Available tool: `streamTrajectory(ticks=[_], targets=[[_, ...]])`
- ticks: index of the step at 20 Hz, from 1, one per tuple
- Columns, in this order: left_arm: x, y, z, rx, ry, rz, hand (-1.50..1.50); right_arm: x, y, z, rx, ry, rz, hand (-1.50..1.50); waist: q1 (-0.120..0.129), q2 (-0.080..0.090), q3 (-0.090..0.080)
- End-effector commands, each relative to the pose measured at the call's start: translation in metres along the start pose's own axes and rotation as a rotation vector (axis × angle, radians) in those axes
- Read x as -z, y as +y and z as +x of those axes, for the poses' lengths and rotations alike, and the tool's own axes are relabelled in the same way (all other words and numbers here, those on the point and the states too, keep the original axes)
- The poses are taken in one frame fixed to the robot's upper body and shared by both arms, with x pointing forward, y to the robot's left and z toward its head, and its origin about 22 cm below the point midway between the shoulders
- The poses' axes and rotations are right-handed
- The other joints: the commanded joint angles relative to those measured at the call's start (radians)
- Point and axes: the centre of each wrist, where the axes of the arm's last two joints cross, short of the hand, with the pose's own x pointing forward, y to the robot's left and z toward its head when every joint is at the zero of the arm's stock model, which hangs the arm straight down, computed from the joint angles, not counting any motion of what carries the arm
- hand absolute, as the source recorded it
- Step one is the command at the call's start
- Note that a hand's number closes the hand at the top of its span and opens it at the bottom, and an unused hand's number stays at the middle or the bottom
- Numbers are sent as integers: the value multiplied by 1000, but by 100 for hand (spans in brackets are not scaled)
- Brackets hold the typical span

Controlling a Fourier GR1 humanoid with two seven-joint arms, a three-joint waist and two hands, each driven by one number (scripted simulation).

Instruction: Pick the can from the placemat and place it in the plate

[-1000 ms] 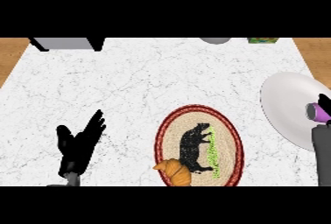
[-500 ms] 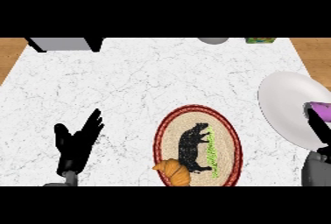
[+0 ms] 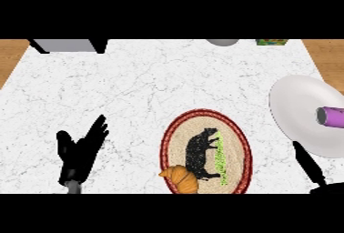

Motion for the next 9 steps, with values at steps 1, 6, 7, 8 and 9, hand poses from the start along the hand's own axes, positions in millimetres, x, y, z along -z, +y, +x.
streamTrajectory(ticks=[1, 6, 7, 8, 9], targets=[[19, -11, 5, -20, -13, -3, 0, -20, -14, -8, -27, 4, -8, -150, 0, 2, 0], [-6, -14, 0, 1, -13, 12, 0, -44, -23, -12, -51, 19, -23, -150, 3, 1, 0], [7, -25, 2, 2, -14, 16, 0, -41, -25, -10, -64, 12, -1, -150, 2, 2, -1], [4, -18, 0, -7, -16, -1, 0, -71, -18, -15, -49, -2, -9, -150, 2, 1, 0], [-5, -8, 11, -1, -13, 9, 0, -60, -17, -11, -45, 22, -5, -150, 4, 1, 0]])
